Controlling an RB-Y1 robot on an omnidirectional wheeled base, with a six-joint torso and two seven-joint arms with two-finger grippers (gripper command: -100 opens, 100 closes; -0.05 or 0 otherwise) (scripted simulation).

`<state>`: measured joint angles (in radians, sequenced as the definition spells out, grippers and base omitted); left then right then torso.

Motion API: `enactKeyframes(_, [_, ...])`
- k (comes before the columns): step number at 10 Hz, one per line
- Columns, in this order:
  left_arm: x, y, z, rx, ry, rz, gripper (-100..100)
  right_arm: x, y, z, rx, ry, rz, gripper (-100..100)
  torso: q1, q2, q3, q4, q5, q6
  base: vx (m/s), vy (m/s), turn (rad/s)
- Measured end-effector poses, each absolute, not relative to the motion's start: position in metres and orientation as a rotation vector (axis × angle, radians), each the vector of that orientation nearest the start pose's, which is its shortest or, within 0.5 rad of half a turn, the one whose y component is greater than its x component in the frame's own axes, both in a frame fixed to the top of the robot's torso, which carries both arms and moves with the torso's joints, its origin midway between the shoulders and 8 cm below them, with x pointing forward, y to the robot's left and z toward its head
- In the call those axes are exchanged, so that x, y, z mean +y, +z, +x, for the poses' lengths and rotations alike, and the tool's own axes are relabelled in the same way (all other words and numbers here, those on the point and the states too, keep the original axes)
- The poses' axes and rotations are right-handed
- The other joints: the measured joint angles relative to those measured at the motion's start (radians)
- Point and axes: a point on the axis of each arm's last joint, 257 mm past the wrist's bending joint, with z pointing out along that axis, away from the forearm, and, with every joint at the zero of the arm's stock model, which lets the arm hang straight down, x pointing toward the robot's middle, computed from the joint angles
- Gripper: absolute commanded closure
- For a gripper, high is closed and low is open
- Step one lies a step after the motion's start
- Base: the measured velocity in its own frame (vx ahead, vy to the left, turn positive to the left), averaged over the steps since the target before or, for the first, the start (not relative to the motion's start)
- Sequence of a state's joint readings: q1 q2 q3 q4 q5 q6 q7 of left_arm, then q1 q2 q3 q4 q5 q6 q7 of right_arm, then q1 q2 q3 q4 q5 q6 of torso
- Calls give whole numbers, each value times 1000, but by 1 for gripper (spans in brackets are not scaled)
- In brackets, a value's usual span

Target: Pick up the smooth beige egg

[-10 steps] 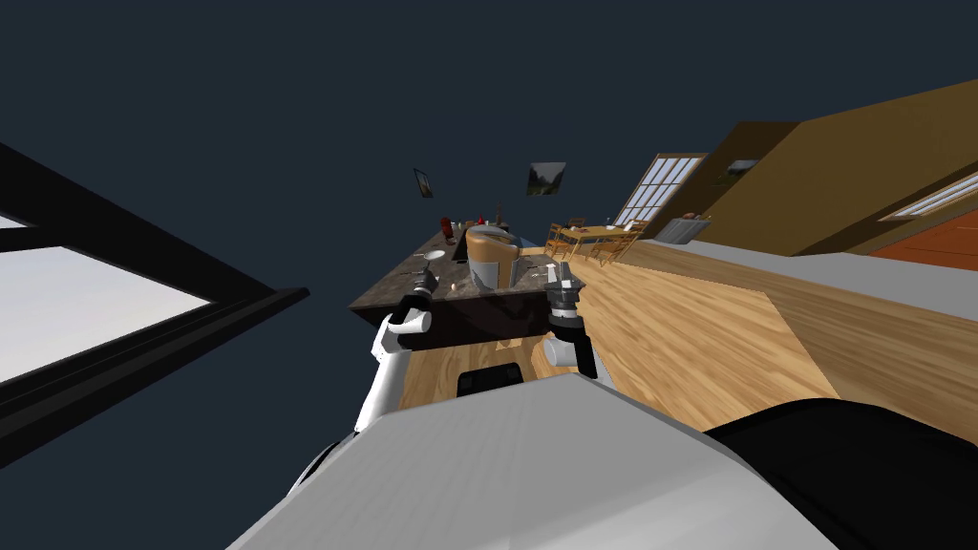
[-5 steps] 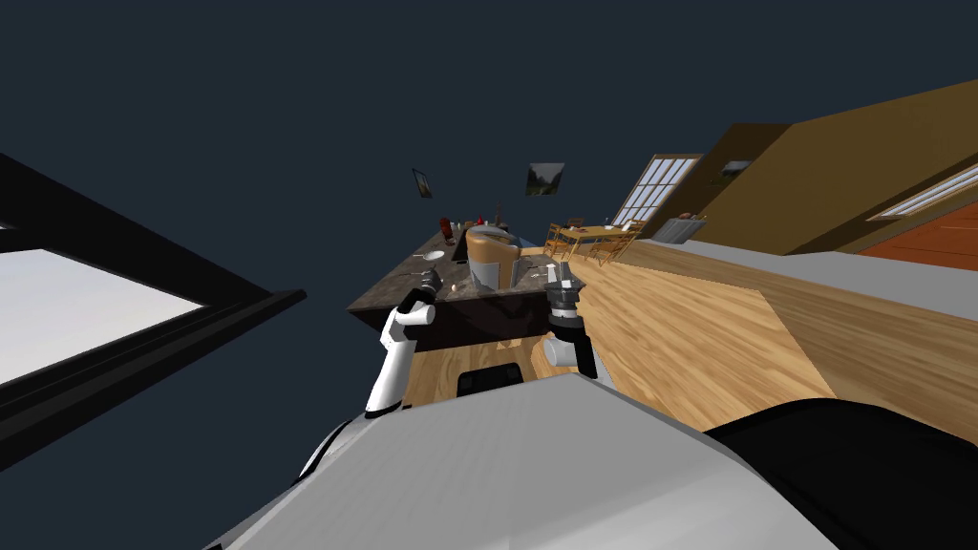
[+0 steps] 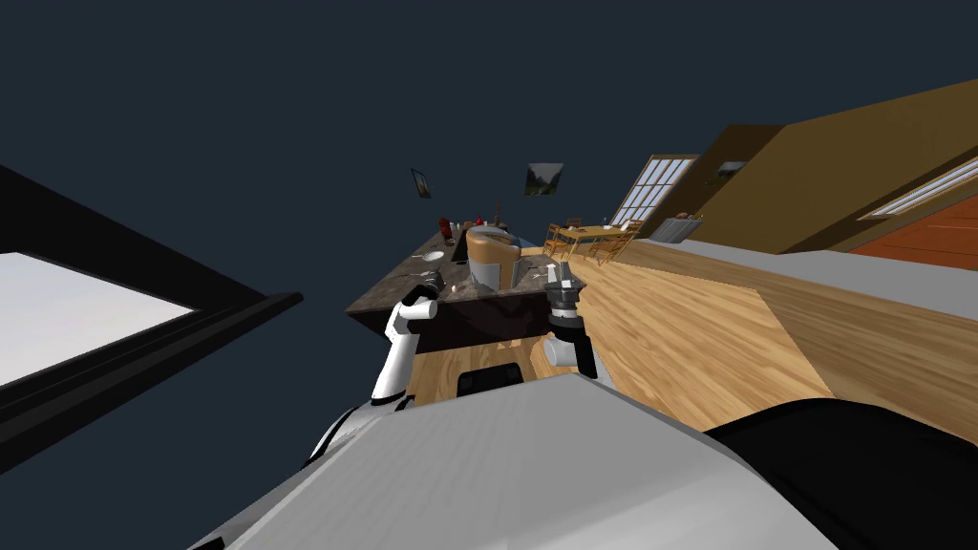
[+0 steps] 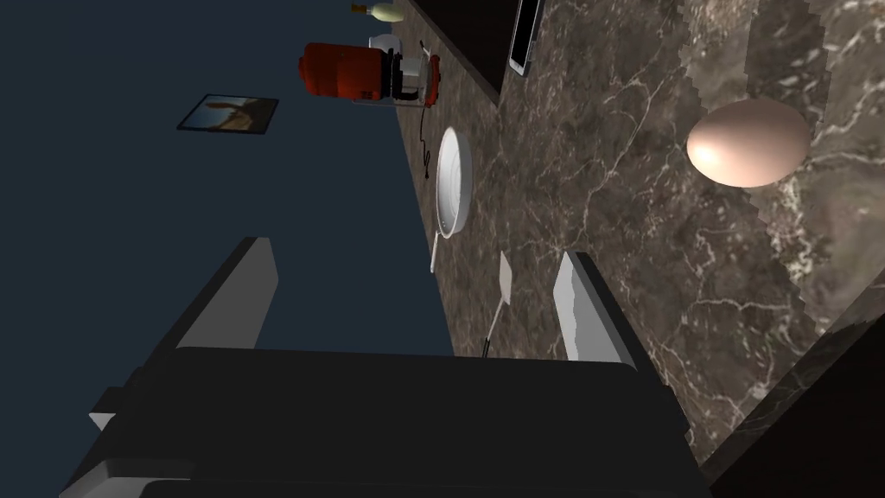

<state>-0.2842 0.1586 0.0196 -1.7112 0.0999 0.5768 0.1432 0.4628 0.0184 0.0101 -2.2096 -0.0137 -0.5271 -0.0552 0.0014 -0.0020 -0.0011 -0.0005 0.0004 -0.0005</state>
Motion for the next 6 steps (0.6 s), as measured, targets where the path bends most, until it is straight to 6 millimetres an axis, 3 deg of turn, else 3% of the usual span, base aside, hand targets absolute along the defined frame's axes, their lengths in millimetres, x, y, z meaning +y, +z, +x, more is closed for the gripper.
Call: enactKeyframes(6, [211, -179, 616, 1480, -1115, -1470, -100, -277, 11, 356, 577, 1383, 710, 0, 0, -1, -1, 0, 0, 0, 33, 26, -25])
